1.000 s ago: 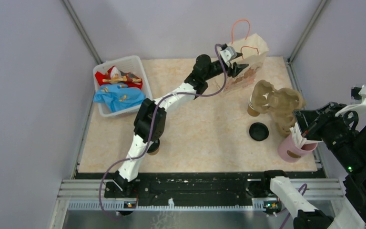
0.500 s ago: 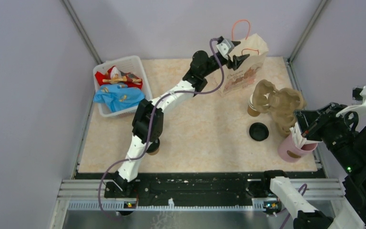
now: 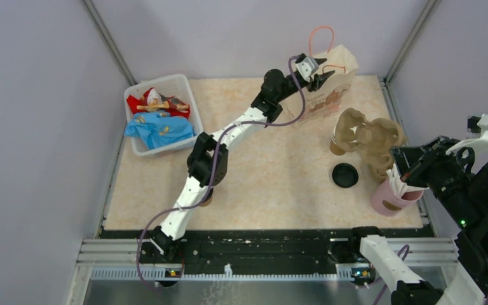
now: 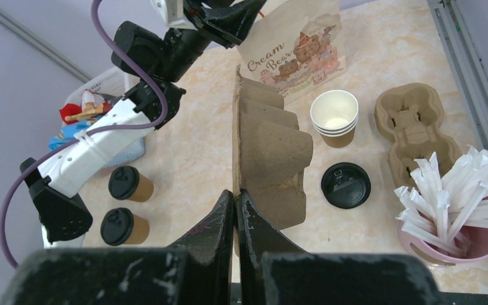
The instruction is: Pack the takeout coffee
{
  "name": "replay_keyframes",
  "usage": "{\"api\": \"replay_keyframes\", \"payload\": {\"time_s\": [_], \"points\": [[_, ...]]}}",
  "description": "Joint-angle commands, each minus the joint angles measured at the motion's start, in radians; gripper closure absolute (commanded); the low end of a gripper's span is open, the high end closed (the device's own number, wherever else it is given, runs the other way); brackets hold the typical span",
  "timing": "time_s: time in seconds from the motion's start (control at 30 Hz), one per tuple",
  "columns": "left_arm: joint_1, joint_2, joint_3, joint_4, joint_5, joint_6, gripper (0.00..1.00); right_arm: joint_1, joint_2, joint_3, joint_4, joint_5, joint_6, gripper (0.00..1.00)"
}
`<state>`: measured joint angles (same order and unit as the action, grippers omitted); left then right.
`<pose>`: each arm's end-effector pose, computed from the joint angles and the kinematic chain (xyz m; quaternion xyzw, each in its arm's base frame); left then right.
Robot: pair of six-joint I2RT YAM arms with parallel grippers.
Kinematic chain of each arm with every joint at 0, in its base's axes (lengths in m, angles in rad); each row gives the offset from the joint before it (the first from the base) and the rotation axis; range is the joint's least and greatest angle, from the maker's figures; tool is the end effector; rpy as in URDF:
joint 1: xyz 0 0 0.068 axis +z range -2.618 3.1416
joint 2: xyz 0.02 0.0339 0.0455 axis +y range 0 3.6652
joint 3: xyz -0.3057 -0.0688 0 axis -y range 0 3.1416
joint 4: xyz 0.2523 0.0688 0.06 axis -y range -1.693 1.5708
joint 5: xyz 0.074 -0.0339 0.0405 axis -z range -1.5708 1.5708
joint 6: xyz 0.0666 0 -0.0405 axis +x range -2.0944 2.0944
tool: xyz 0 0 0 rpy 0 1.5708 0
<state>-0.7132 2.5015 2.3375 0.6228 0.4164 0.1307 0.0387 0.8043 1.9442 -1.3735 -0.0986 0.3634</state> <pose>0.4701 -0.4423 0.3738 0.3717 0.3992 -0.3431 0.7647 -0.0050 0.0064 0.5555 0.0965 0.7784 0.1615 0.5989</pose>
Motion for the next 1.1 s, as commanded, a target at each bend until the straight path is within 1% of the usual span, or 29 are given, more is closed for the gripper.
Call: {"api": "replay_keyframes", "payload": {"time_s": [0.0, 0.07, 0.17, 0.2, 0.23, 0.3, 0.33, 0.37, 0.4, 0.53, 0.73, 0.9, 0.97, 1.07], "points": [[0.001, 0.010, 0.048, 0.018, 0.042, 0.060, 0.45, -0.003, 0.007, 0.008, 0.039, -0.001, 0.012, 1.00], [0.001, 0.012, 0.048, 0.018, 0.041, 0.065, 0.52, -0.002, 0.009, 0.010, 0.035, -0.003, 0.013, 1.00], [0.001, -0.001, 0.046, 0.018, 0.039, 0.068, 0.58, -0.002, 0.010, 0.007, 0.035, -0.008, 0.014, 1.00], [0.001, -0.010, 0.042, 0.018, 0.036, 0.065, 0.63, -0.002, 0.011, 0.007, 0.036, -0.013, 0.015, 1.00], [0.001, -0.021, 0.036, 0.018, 0.034, 0.061, 0.69, -0.003, 0.012, 0.007, 0.038, -0.017, 0.014, 1.00], [0.001, -0.051, 0.022, 0.008, 0.035, 0.056, 0.75, -0.003, 0.011, 0.007, 0.043, -0.024, 0.007, 1.00], [0.001, -0.068, 0.016, -0.009, 0.042, 0.056, 0.83, -0.002, 0.010, 0.006, 0.045, -0.024, 0.002, 1.00], [0.001, -0.090, 0.005, -0.032, 0.045, 0.057, 0.96, -0.003, 0.008, 0.006, 0.048, -0.022, -0.002, 1.00], [0.000, -0.120, -0.021, -0.048, 0.043, 0.054, 1.00, -0.002, 0.005, 0.003, 0.053, -0.019, -0.006, 1.00], [0.001, -0.285, -0.224, -0.070, 0.057, 0.080, 1.00, -0.003, 0.008, 0.015, 0.064, -0.041, -0.035, 1.00], [0.001, -0.554, -0.503, -0.182, 0.114, 0.084, 1.00, -0.002, 0.063, 0.126, 0.017, -0.044, -0.089, 1.00], [0.000, -0.778, -0.794, -0.184, 0.137, 0.007, 1.00, -0.002, 0.108, 0.194, 0.012, -0.085, -0.089, 1.00], [-0.001, -0.872, -0.905, -0.184, 0.120, -0.036, 1.00, -0.002, 0.138, 0.235, 0.007, -0.110, -0.077, 1.00], [-0.008, -1.013, -1.063, -0.182, 0.143, -0.104, 1.00, -0.002, 0.187, 0.297, -0.005, -0.155, -0.045, 1.00]]}}
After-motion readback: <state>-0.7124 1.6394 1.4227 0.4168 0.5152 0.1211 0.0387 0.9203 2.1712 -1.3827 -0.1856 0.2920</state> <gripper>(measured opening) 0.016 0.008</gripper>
